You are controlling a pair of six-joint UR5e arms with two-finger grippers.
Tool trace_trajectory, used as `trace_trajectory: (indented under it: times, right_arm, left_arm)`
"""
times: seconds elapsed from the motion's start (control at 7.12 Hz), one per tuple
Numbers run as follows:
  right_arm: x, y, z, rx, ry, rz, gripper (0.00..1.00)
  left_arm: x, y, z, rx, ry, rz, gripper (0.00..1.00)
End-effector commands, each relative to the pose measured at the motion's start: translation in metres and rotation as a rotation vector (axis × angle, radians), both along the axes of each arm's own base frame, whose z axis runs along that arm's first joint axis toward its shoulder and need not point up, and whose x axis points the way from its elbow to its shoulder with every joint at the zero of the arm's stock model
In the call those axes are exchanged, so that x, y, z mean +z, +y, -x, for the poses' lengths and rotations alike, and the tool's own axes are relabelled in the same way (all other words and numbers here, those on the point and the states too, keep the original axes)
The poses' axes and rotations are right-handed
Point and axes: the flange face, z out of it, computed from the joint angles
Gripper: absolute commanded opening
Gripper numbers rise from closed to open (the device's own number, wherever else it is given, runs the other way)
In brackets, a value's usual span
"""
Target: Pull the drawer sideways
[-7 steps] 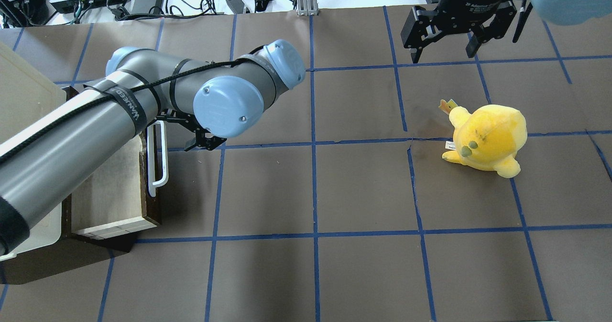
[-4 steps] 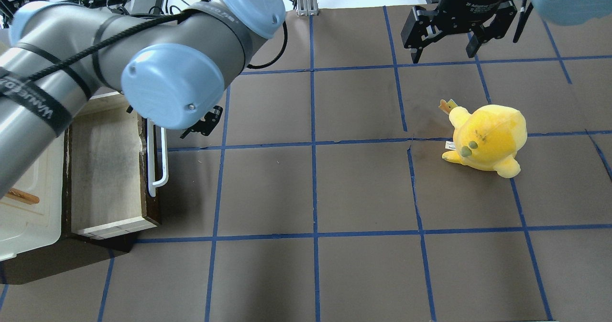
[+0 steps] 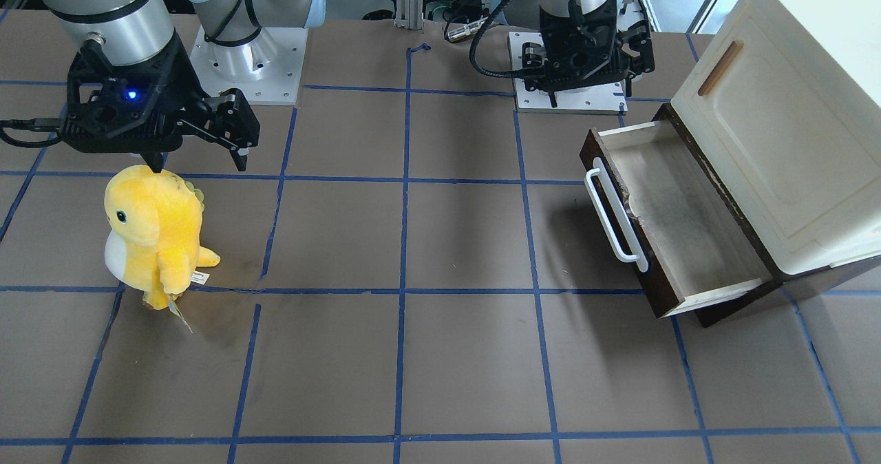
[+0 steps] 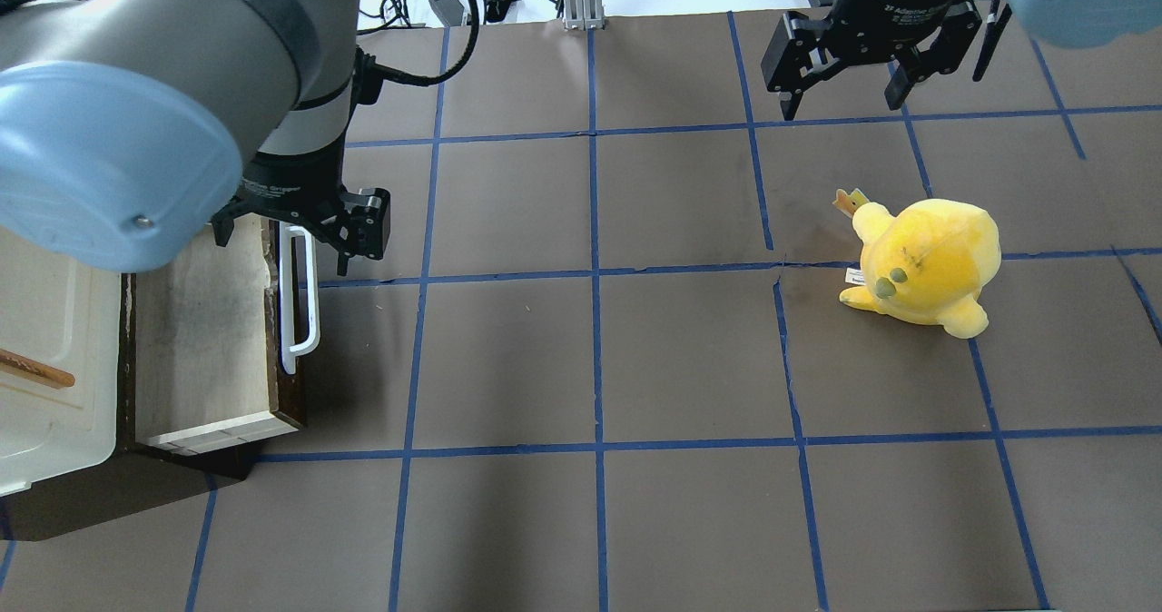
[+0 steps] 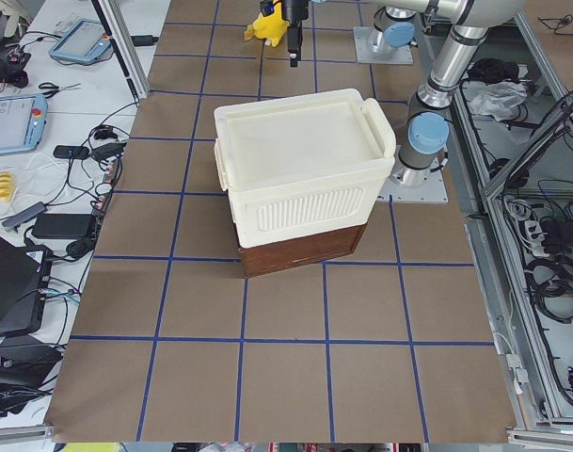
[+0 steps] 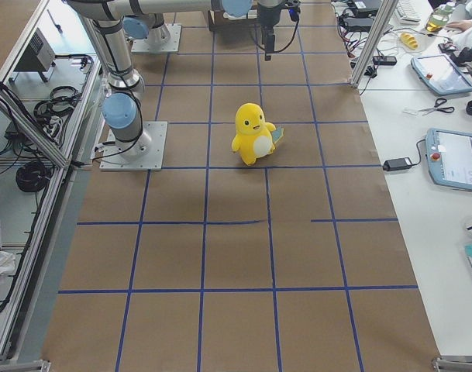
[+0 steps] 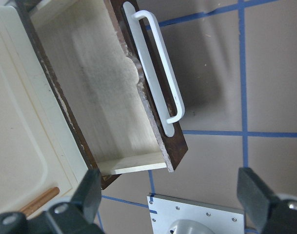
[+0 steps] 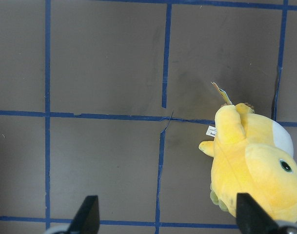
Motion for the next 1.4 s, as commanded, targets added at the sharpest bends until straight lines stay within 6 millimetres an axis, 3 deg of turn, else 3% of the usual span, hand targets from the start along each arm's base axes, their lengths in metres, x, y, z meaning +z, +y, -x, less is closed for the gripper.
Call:
trace_trajectory:
  times: [0.0, 0.14, 0.28, 0.56, 0.84, 1.26]
  right_arm:
    - [0.0, 0.0, 0.0, 0.0, 0.0, 0.0, 1.0]
    - [0.0, 0.0, 0.0, 0.0, 0.0, 0.0, 1.0]
    - [0.0, 0.0, 0.0, 0.0, 0.0, 0.0, 1.0]
    - [0.0, 0.0, 0.0, 0.0, 0.0, 0.0, 1.0]
    - [0.0, 0.0, 0.0, 0.0, 0.0, 0.0, 1.0]
    - [0.0, 0.0, 0.0, 0.0, 0.0, 0.0, 1.0]
  left_arm:
    - [0.013, -0.01, -0.054, 0.078, 0.161, -0.006, 1.0]
    - [0.02, -0.013, -0.071, 0.103, 0.17, 0.01, 1.0]
    - [0.022, -0.016, -0.073, 0.121, 0.207, 0.021, 1.0]
    - [0.023, -0.016, -0.072, 0.131, 0.216, 0.03, 1.0]
    - [0.022, -0.028, -0.062, 0.158, 0.342, 0.078, 1.0]
    - [0.019, -0.027, -0.062, 0.15, 0.339, 0.08, 1.0]
